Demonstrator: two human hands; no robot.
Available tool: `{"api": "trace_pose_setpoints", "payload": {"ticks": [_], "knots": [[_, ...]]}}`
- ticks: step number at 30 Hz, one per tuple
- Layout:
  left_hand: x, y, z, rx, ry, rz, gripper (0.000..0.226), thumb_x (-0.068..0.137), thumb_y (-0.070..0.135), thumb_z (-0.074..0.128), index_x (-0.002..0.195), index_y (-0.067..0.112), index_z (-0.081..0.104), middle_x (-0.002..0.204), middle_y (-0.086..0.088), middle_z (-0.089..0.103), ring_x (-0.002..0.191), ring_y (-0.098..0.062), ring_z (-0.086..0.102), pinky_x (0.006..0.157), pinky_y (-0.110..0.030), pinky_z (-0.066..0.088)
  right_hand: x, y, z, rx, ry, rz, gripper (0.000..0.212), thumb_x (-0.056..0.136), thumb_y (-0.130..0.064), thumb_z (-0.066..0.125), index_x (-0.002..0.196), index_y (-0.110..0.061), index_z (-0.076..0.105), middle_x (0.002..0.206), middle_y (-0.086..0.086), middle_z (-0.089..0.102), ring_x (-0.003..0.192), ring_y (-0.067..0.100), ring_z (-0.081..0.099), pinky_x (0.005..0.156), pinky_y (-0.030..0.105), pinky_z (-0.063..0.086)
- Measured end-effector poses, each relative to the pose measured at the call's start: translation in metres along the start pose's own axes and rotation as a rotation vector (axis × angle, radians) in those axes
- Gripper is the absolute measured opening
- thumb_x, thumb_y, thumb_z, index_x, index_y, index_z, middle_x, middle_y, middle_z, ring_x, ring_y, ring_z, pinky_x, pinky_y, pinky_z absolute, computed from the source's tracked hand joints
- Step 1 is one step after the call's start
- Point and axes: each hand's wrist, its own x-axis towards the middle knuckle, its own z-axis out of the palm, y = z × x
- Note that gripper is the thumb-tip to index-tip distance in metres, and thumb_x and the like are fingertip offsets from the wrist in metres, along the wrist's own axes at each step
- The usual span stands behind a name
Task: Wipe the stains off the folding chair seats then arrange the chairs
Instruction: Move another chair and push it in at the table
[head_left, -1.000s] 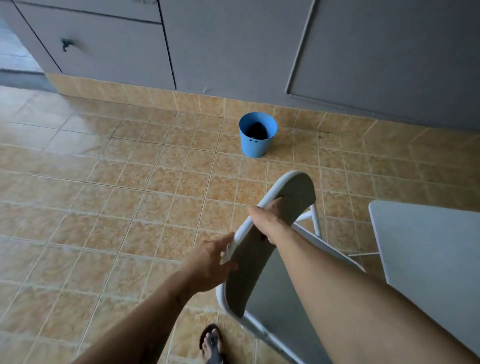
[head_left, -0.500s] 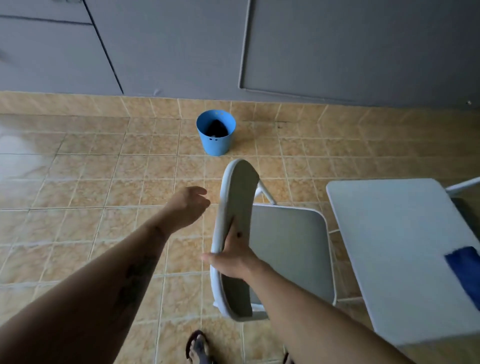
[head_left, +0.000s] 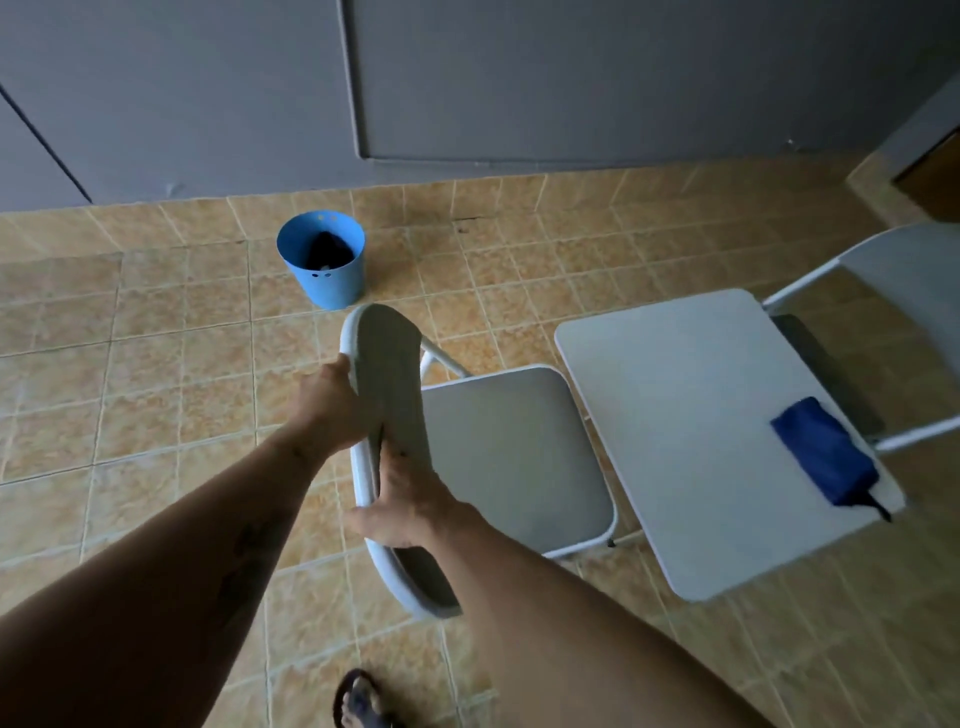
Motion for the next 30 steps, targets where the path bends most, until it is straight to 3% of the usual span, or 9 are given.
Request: {"api": "trace_pose_setpoints", "payload": {"ticks": [3, 8, 16, 22, 25, 30], "knots": [[-0.004, 0.015, 0.010, 0.002, 0.009, 0.015, 0.060, 0.081, 0.022, 0.063, 0.137, 0.009, 0.046, 0.122, -0.021, 0.062, 0.108, -0.041, 0.058, 0.082, -0.040, 0.050, -0.006, 0.017, -0.013, -0.006, 0.013, 0.008, 0.107, 0.081, -0.043, 0.066, 0.155, -0.030, -0.010, 0.159, 0.009, 0.028, 0.137, 0.035, 0.040, 0.107, 0.043, 0.039], [-0.005, 0.037, 0.021, 0.038, 0.016, 0.019, 0.058, 0.081, 0.024, 0.065, 0.134, 0.009, 0.047, 0.122, -0.021, 0.061, 0.110, -0.040, 0.056, 0.070, -0.033, 0.037, -0.011, 0.036, -0.031, 0.006, 0.032, 0.021, 0.104, 0.080, -0.038, 0.067, 0.155, -0.033, -0.004, 0.158, 0.008, 0.032, 0.135, 0.034, 0.043, 0.103, 0.040, 0.041], [0.000, 0.072, 0.044, -0.028, -0.033, 0.033, 0.074, 0.082, 0.022, 0.063, 0.147, 0.011, 0.031, 0.134, -0.021, 0.053, 0.119, -0.040, 0.052, 0.084, -0.039, 0.047, -0.022, 0.067, -0.056, 0.032, 0.115, 0.031, 0.093, 0.081, -0.041, 0.061, 0.153, -0.041, 0.002, 0.155, 0.001, 0.037, 0.130, 0.034, 0.049, 0.104, 0.047, 0.043], [0.009, 0.095, 0.051, 0.023, -0.051, 0.054, 0.061, 0.083, 0.023, 0.060, 0.137, 0.006, 0.038, 0.118, -0.023, 0.058, 0.101, -0.040, 0.058, 0.077, -0.043, 0.055, -0.023, 0.077, -0.070, 0.065, 0.140, 0.058, 0.090, 0.082, -0.039, 0.060, 0.153, -0.042, 0.003, 0.153, 0.001, 0.040, 0.126, 0.033, 0.052, 0.102, 0.047, 0.045], [0.011, 0.103, 0.056, 0.056, -0.055, 0.076, 0.056, 0.084, 0.024, 0.060, 0.132, 0.005, 0.040, 0.113, -0.021, 0.058, 0.090, -0.035, 0.054, 0.068, -0.039, 0.049, -0.023, 0.083, -0.074, 0.066, 0.156, 0.080, 0.091, 0.081, -0.039, 0.059, 0.153, -0.042, 0.003, 0.154, 0.001, 0.038, 0.128, 0.034, 0.050, 0.104, 0.047, 0.043], [0.012, 0.117, 0.069, 0.036, -0.069, 0.134, 0.065, 0.086, 0.020, 0.058, 0.143, 0.006, 0.030, 0.119, -0.022, 0.057, 0.103, -0.040, 0.058, 0.069, -0.036, 0.047, -0.025, 0.096, -0.085, 0.071, 0.207, 0.100, 0.089, 0.080, -0.038, 0.060, 0.151, -0.044, 0.006, 0.148, -0.002, 0.046, 0.122, 0.032, 0.055, 0.100, 0.045, 0.046]]}}
